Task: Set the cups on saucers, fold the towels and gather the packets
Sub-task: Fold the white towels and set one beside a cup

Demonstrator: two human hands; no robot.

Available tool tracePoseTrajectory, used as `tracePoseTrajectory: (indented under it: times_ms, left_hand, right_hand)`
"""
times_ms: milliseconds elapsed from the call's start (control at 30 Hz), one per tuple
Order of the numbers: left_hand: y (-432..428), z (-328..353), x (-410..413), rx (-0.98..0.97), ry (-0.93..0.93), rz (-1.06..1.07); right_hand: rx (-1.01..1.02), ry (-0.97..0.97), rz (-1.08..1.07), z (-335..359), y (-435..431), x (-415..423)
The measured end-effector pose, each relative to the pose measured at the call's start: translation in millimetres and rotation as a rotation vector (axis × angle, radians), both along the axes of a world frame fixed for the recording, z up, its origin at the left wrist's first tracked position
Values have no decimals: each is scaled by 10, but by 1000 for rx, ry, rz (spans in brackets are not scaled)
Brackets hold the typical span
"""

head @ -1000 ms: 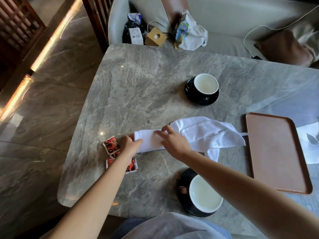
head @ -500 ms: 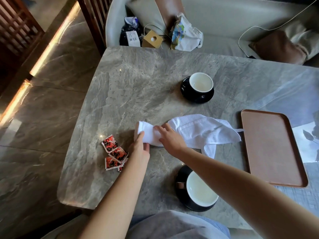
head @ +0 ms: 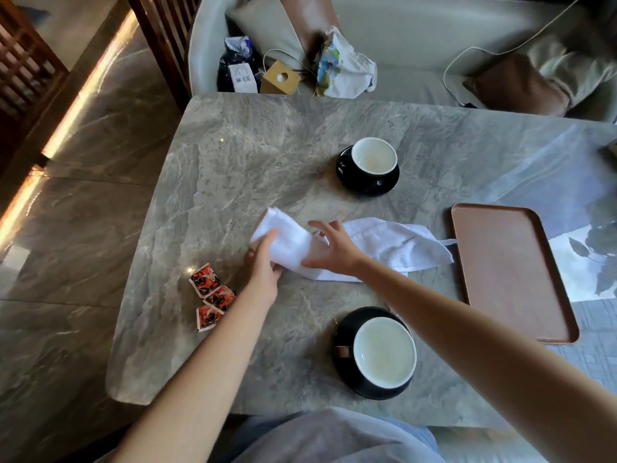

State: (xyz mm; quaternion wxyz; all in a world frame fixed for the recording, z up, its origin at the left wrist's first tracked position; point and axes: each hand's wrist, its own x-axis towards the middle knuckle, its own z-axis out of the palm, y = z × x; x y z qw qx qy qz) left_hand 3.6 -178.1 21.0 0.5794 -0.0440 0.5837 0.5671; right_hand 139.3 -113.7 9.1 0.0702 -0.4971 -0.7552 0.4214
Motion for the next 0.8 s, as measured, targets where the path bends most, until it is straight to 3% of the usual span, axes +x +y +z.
tracePoseTrajectory:
  times_ms: [100, 200, 267, 500, 600, 800]
  left_hand:
    - [182, 233, -131, 121, 69, -154]
    - [422, 487, -139, 158, 113, -372]
    - [604, 614, -68, 163, 133, -444]
    - [1068, 563, 510, 69, 348, -484]
    - [1183, 493, 851, 76, 342, -486]
    - [1486, 350, 1428, 125, 223, -597]
  right_hand:
    - [-135, 35, 9, 271, 104, 87]
    - [-510, 346, -18, 481, 126, 263]
    - [-648, 452, -59, 547, 108, 385]
    - [-663, 563, -147, 501, -11, 794]
    - [-648, 481, -176, 483, 62, 1095]
    - [-443, 558, -565, 423, 479, 1522]
